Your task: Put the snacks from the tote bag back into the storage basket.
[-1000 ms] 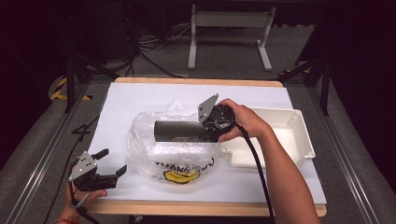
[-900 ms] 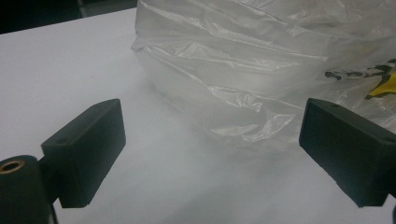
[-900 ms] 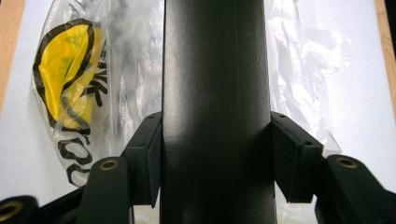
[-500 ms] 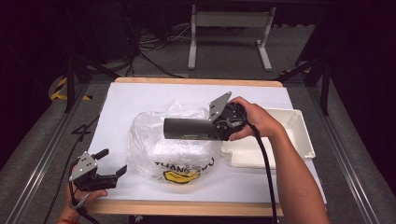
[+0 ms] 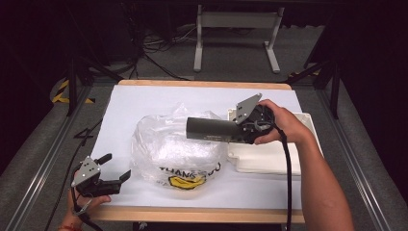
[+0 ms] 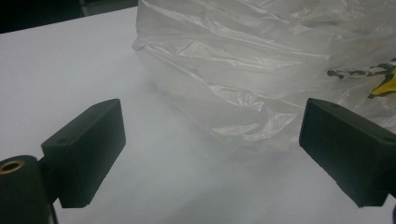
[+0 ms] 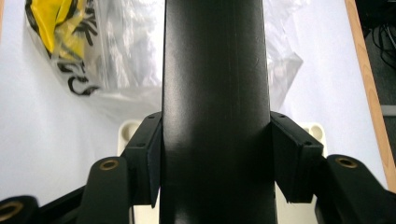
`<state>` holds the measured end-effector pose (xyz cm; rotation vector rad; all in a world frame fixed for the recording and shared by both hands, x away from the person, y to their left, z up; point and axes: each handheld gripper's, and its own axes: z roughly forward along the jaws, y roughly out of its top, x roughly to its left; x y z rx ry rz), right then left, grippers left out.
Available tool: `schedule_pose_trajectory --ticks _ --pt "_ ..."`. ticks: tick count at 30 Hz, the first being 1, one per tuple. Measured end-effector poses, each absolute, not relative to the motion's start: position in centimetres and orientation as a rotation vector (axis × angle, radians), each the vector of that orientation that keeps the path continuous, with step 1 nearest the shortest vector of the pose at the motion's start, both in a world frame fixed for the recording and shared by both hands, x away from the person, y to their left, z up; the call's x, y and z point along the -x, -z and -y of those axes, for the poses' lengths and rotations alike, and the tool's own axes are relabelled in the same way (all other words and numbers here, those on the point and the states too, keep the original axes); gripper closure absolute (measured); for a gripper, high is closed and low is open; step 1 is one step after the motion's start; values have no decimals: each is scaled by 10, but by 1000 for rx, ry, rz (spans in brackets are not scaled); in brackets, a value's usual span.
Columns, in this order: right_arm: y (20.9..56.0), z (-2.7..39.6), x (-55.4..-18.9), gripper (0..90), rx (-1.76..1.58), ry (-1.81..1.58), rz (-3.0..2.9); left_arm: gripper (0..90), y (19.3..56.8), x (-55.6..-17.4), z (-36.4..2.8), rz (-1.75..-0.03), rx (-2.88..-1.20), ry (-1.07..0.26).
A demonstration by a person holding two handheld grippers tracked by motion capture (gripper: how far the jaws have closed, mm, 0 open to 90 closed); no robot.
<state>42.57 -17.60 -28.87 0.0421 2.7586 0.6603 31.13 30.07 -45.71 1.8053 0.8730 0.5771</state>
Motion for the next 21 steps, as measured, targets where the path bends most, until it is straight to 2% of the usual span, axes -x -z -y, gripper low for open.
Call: schedule_pose_trajectory --ticks 21 --pt "286 223 -419 430 -123 -657 -2739 80 456 -311 -301 -872 -1800 -585"
